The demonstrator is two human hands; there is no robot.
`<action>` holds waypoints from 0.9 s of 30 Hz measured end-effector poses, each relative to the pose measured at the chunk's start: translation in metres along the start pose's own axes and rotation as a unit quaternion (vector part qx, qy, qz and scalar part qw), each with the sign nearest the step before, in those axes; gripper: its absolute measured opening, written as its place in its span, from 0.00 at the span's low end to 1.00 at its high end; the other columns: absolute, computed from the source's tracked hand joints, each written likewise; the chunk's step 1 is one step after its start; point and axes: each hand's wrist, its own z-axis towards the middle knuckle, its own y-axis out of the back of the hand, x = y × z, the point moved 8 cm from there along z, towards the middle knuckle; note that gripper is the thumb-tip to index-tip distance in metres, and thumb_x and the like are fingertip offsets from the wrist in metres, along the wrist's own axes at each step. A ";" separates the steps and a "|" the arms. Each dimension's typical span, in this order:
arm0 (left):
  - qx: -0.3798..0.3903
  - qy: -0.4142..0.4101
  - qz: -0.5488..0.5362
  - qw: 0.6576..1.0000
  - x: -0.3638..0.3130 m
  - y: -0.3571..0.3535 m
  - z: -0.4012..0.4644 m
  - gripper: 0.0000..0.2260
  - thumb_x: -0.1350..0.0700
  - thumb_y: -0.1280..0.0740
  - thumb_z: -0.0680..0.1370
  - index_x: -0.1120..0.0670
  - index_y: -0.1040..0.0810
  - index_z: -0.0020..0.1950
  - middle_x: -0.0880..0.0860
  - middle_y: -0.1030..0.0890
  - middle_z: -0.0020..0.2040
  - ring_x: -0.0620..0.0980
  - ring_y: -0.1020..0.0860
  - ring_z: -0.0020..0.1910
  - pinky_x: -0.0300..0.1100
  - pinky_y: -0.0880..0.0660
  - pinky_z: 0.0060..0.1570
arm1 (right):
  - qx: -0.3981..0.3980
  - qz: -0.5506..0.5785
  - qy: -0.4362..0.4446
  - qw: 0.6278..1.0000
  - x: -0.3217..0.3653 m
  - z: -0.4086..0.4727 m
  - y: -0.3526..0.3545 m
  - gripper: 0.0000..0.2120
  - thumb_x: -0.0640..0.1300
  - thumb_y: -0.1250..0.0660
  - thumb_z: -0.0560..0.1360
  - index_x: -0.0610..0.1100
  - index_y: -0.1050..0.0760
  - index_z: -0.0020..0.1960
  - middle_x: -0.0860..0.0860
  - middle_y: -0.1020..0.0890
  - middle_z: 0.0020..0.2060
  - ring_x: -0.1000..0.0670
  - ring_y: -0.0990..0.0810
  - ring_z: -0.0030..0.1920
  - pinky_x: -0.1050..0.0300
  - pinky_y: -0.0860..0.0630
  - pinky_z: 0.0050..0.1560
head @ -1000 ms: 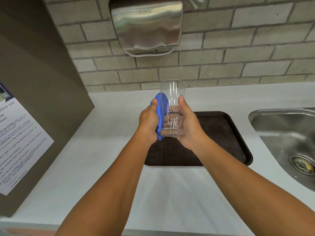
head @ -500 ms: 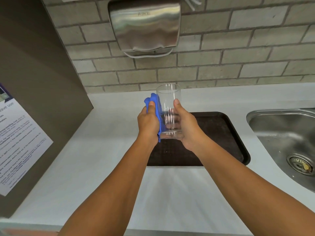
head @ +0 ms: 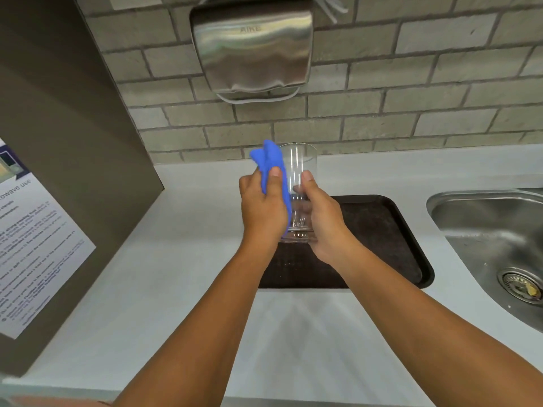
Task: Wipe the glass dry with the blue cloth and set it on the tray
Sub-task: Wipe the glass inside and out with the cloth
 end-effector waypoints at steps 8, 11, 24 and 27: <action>0.034 0.226 -0.157 0.961 0.032 -0.003 -0.007 0.11 0.45 0.42 0.82 0.48 0.23 0.51 0.55 0.18 0.47 0.55 0.18 0.44 0.48 0.19 0.45 | 0.011 0.009 -0.014 1.000 0.001 -0.001 -0.003 0.31 0.67 0.32 0.72 0.42 0.21 0.60 0.40 0.15 0.47 0.41 0.14 0.44 0.45 0.16 0.46; 0.008 -0.012 0.004 1.000 -0.009 0.004 -0.009 0.08 0.48 0.42 0.82 0.49 0.26 0.48 0.51 0.27 0.50 0.44 0.23 0.42 0.27 0.27 0.43 | -0.002 -0.015 -0.011 1.000 0.000 0.002 -0.003 0.43 0.74 0.28 0.59 0.42 0.21 0.60 0.41 0.14 0.52 0.42 0.14 0.50 0.38 0.18 0.58; 0.026 0.289 -0.229 0.929 0.056 -0.004 -0.010 0.19 0.43 0.38 0.80 0.55 0.21 0.61 0.59 0.16 0.50 0.58 0.16 0.47 0.54 0.19 0.49 | 0.042 0.025 -0.018 0.999 -0.002 -0.003 -0.009 0.32 0.67 0.31 0.70 0.40 0.17 0.57 0.42 0.15 0.47 0.41 0.14 0.47 0.42 0.16 0.50; 0.012 0.273 -0.223 0.936 0.051 0.000 -0.009 0.16 0.45 0.41 0.81 0.54 0.23 0.60 0.58 0.17 0.50 0.58 0.17 0.47 0.53 0.19 0.48 | -0.042 -0.016 0.012 0.999 0.001 0.000 0.003 0.29 0.63 0.29 0.73 0.38 0.21 0.57 0.42 0.17 0.43 0.42 0.17 0.43 0.37 0.18 0.54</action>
